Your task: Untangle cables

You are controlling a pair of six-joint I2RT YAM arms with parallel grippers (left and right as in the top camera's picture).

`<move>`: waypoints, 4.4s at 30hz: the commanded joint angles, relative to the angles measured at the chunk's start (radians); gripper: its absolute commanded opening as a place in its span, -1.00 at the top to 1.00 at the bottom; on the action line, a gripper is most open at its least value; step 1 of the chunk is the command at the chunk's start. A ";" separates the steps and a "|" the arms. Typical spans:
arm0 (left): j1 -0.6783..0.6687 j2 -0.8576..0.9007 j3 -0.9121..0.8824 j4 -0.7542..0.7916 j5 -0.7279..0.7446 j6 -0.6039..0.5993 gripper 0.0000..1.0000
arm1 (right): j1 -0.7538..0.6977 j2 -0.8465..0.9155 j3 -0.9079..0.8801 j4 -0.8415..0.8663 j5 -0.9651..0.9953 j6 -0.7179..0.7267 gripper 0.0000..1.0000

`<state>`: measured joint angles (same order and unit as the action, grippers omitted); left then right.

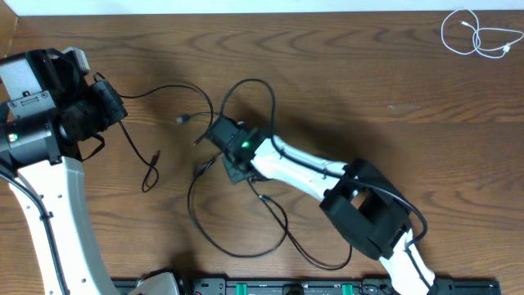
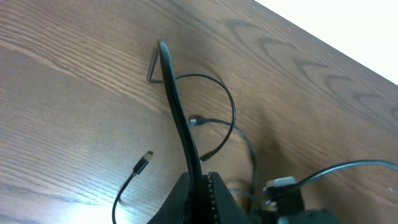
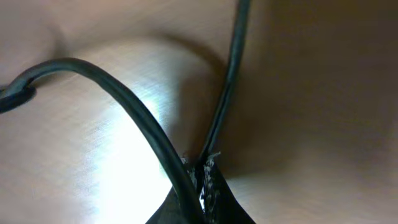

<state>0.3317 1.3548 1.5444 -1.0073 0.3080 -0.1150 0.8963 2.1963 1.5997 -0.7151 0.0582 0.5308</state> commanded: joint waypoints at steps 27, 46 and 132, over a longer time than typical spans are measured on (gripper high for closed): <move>-0.002 0.051 0.010 0.003 -0.006 0.002 0.86 | -0.626 0.029 0.166 -0.329 -0.166 -0.375 -0.06; -0.002 0.058 0.010 0.009 -0.006 0.002 0.85 | -0.482 0.031 -0.082 -0.228 0.057 -0.168 -0.17; -0.002 0.058 0.010 0.043 -0.003 -0.021 0.86 | -1.622 -0.059 0.587 -0.283 -0.112 -0.342 -0.98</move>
<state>0.3317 1.4048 1.5444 -0.9649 0.3080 -0.1310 -0.7673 2.1460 2.1811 -0.9745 0.0101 0.2428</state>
